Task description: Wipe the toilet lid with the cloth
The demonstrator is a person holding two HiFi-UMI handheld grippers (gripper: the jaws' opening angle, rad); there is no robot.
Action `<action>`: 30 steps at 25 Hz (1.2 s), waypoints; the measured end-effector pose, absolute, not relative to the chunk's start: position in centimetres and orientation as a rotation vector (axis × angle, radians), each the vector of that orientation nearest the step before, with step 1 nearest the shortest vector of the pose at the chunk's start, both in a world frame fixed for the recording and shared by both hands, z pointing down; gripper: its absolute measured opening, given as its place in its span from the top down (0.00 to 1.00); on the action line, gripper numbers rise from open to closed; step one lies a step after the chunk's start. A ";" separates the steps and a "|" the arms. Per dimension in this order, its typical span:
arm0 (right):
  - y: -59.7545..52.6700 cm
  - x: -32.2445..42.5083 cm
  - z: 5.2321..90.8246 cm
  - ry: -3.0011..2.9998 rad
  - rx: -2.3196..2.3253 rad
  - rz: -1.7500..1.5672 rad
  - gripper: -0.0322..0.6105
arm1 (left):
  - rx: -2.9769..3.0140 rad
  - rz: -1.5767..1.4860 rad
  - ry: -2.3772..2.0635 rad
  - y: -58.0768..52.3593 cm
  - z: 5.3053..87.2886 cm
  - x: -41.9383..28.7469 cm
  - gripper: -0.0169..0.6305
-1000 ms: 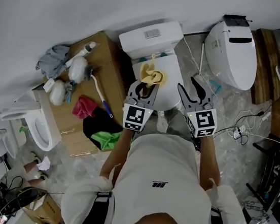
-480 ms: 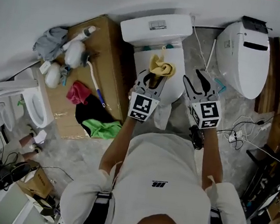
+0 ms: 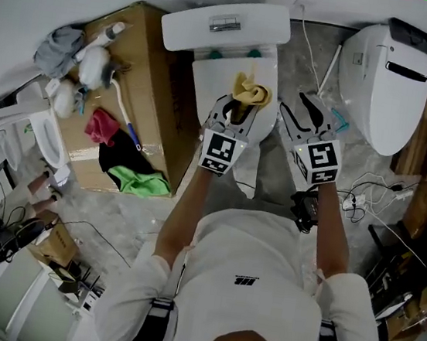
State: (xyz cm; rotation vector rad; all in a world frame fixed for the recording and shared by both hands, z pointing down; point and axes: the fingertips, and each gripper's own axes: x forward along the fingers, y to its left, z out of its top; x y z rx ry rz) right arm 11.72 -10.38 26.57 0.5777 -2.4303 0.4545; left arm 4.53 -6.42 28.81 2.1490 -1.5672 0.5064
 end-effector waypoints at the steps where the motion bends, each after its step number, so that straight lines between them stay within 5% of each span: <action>1: -10.8 11.7 27.5 -2.428 0.557 0.464 0.61 | 2.140 0.510 -1.566 -6.9 29.6 4.8 0.81; 30: -16.2 13.1 50.1 -2.372 0.381 0.599 0.61 | 1.998 0.548 -1.492 -13.7 52.2 8.9 0.81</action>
